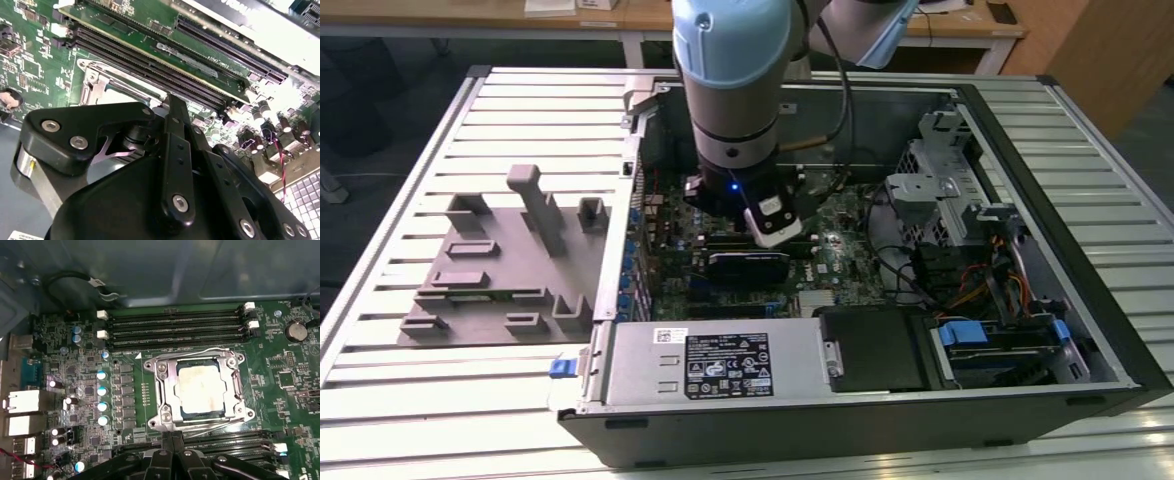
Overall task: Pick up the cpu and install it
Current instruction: 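Install the second cpu locking lever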
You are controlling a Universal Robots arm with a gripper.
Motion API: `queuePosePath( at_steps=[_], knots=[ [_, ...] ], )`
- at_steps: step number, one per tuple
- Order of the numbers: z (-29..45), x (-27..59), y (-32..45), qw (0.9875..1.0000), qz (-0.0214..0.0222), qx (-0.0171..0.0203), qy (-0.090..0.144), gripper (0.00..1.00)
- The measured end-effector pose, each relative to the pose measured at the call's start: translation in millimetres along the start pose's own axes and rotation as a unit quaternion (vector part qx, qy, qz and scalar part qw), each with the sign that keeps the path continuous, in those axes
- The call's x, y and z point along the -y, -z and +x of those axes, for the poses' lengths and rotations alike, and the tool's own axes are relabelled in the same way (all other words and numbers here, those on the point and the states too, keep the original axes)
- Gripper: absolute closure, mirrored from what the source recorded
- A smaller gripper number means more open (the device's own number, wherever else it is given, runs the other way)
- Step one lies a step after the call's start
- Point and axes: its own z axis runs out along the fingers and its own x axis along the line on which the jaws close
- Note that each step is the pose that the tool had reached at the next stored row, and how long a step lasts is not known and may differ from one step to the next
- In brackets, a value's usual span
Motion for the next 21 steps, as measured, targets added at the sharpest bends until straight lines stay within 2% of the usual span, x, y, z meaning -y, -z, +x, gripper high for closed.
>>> queuePosePath(
  at_steps=[8, 16, 21],
  knots=[
    [3.9, 5.2, -4.8, 0.9998, -0.0209, -0.0023, -0.002, 0.89],
    [8.6, 7.6, -12.2, 0.9995, -0.0308, -0.0034, -0.002, 0.89],
    [10.5, 8.7, -15.6, 0.9992, -0.0408, -0.0045, -0.003, 0.89]
  ],
)
